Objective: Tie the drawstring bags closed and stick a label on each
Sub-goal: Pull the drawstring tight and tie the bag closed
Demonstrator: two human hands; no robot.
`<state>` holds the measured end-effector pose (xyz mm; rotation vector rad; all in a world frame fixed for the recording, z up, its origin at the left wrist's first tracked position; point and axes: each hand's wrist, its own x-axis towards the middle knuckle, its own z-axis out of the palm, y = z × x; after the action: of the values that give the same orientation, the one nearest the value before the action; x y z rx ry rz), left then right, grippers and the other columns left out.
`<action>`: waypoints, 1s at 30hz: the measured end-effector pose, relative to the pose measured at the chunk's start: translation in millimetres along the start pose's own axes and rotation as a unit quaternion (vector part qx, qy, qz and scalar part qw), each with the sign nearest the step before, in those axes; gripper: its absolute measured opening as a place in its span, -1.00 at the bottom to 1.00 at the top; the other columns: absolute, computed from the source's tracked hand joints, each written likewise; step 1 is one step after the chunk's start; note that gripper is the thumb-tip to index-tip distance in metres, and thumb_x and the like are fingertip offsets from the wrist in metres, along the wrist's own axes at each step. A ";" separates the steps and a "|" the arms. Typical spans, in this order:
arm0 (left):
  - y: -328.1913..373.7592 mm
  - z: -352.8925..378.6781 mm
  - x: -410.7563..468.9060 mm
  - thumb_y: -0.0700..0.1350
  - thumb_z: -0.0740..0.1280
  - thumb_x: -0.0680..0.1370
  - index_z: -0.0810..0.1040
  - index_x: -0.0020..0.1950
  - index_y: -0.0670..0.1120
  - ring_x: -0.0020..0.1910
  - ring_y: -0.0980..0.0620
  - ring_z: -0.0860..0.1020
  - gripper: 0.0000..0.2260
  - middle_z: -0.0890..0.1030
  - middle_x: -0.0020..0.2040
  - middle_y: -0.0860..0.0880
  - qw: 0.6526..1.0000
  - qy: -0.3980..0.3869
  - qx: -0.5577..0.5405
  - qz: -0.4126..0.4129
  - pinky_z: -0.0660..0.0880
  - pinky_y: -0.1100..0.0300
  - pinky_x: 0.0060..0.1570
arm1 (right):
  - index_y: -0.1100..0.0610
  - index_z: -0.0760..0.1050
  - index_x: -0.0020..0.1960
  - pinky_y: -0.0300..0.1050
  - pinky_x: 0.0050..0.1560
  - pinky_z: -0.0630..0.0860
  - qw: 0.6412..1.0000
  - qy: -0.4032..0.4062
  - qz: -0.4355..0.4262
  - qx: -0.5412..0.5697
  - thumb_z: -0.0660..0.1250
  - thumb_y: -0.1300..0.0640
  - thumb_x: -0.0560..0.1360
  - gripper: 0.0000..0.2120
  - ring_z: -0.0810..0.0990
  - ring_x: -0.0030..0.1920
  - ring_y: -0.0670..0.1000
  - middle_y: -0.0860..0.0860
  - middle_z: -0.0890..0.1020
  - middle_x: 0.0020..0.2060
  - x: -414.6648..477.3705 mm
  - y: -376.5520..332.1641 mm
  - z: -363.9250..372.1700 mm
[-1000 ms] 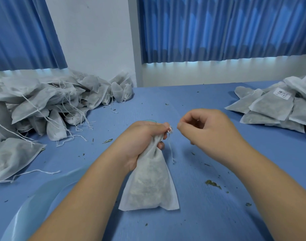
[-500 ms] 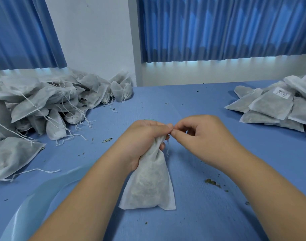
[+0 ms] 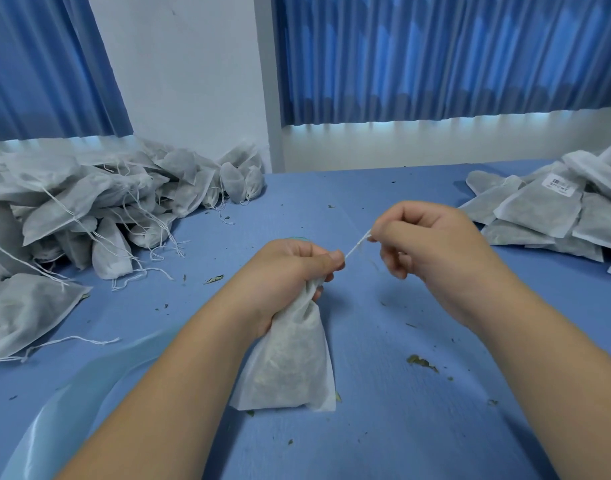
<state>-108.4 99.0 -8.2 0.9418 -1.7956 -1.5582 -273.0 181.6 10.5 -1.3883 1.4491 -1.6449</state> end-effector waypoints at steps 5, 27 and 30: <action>0.1 5.2 -0.8 -0.08 0.41 0.54 0.63 -0.32 -0.03 -0.46 0.08 0.43 -0.77 0.54 -0.37 0.04 1.000 -0.003 -0.005 0.012 0.38 0.33 -0.43 | 0.17 0.55 -0.32 -0.24 -0.51 0.28 0.982 -0.051 0.047 0.174 0.39 0.33 0.40 -0.85 0.32 -0.50 -0.04 0.01 0.39 -0.50 -2.4 0.5 6.7; -1.4 4.2 -0.7 -0.05 0.50 0.43 0.65 -0.13 -0.03 -0.31 0.03 0.60 -0.90 0.61 -0.25 -0.03 0.997 -0.038 -0.014 0.071 0.52 0.18 -0.23 | 0.07 0.35 -0.46 -0.27 -0.52 0.17 0.936 -0.063 0.170 0.303 0.36 0.17 0.33 -0.75 0.21 -0.51 -0.09 -0.05 0.20 -0.46 3.3 -11.3 -15.3; -4.4 5.0 -0.6 0.01 0.49 0.35 0.62 0.06 0.06 -0.14 0.02 0.65 -0.71 0.66 -0.09 0.00 0.995 -0.090 0.012 0.038 0.56 0.18 -0.10 | 0.06 0.30 -0.39 -0.28 -0.55 0.19 0.921 0.064 0.174 0.344 0.31 0.19 0.47 -0.69 0.22 -0.54 -0.10 -0.06 0.22 -0.49 11.9 -6.7 -24.2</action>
<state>-111.5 102.2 -13.3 0.7541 -1.9534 -1.6213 -297.6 182.1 23.4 -0.6035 0.9483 -1.7741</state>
